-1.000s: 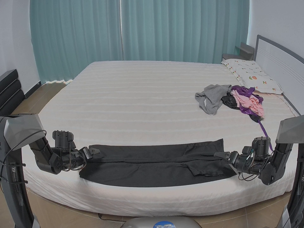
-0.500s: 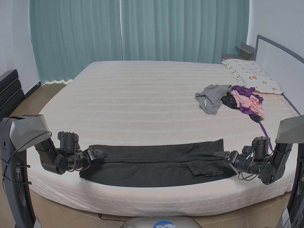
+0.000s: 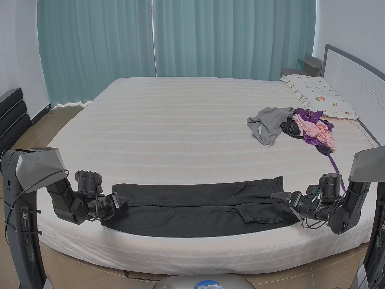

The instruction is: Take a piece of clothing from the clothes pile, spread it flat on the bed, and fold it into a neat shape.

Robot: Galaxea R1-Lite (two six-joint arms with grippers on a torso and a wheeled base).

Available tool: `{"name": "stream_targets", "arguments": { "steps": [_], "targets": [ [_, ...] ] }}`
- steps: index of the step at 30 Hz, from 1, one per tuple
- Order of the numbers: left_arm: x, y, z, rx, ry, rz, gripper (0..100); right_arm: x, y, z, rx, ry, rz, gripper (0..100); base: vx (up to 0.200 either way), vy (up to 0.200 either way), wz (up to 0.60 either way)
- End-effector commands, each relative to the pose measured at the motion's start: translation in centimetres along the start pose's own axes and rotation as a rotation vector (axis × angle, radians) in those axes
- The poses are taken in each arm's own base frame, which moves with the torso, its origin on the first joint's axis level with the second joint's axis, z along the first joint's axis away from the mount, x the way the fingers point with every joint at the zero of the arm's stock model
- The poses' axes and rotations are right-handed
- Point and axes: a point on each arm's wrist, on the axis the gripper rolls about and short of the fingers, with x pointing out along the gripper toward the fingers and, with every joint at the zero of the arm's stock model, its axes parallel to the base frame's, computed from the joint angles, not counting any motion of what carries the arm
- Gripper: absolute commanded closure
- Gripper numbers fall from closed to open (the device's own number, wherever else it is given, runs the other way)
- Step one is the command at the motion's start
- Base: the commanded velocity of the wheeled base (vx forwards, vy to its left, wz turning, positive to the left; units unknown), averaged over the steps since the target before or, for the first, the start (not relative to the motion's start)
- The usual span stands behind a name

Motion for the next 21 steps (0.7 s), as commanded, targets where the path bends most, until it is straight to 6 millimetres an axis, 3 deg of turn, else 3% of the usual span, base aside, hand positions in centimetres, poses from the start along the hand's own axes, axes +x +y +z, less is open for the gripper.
{"name": "stream_targets", "arguments": {
  "steps": [1, 11, 21],
  "targets": [
    [-0.5, -0.2, 0.1, -0.003, -0.002, -0.004, 100, 0.0, 0.0, 0.0, 0.0, 0.001, 0.0, 0, 0.0, 0.0, 0.0],
    [-0.7, -0.3, 0.3, -0.027, -0.012, -0.005, 100, -0.2, -0.1, 0.7, 0.001, -0.026, 0.004, 0, 0.0, 0.0, 0.0],
    [-0.9, -0.3, 0.8, -0.076, -0.028, -0.009, 100, -0.7, -1.8, 3.4, 0.035, -0.117, -0.021, 0, 0.0, 0.0, 0.0]
  ]
}}
